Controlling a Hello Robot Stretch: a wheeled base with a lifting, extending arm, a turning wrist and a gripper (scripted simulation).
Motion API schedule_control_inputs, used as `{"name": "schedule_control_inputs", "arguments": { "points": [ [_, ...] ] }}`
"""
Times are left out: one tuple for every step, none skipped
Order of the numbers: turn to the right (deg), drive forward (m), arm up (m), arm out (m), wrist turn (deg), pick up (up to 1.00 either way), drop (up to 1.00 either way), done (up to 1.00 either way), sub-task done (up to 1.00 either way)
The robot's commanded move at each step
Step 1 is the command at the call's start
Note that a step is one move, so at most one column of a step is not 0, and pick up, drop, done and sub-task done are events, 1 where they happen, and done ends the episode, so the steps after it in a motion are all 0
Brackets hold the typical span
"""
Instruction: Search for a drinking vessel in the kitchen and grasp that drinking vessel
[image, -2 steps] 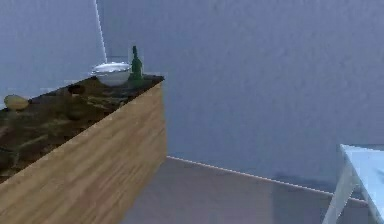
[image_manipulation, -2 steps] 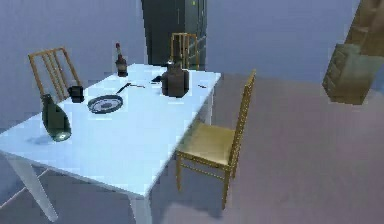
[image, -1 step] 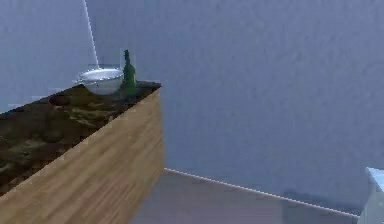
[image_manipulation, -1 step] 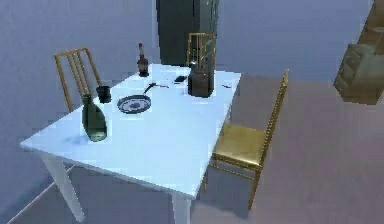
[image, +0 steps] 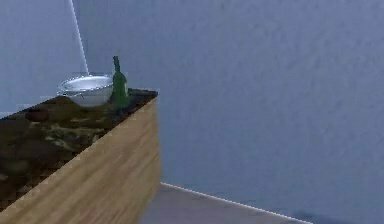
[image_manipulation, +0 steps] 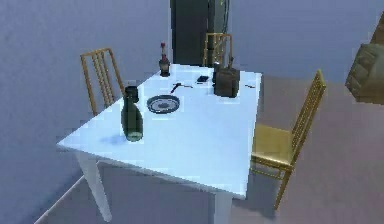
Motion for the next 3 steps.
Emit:
{"name": "schedule_control_inputs", "arguments": {
  "points": [
    [24.0,0.00,0.00,0.00,0.0,0.00,0.00,0.00,0.00],
    [0.0,0.35,0.00,0.00,0.0,0.00,0.00,0.00,0.00],
    [45.0,0.00,0.00,0.00,0.0,0.00,0.00,0.00,0.00]
  ]
}}
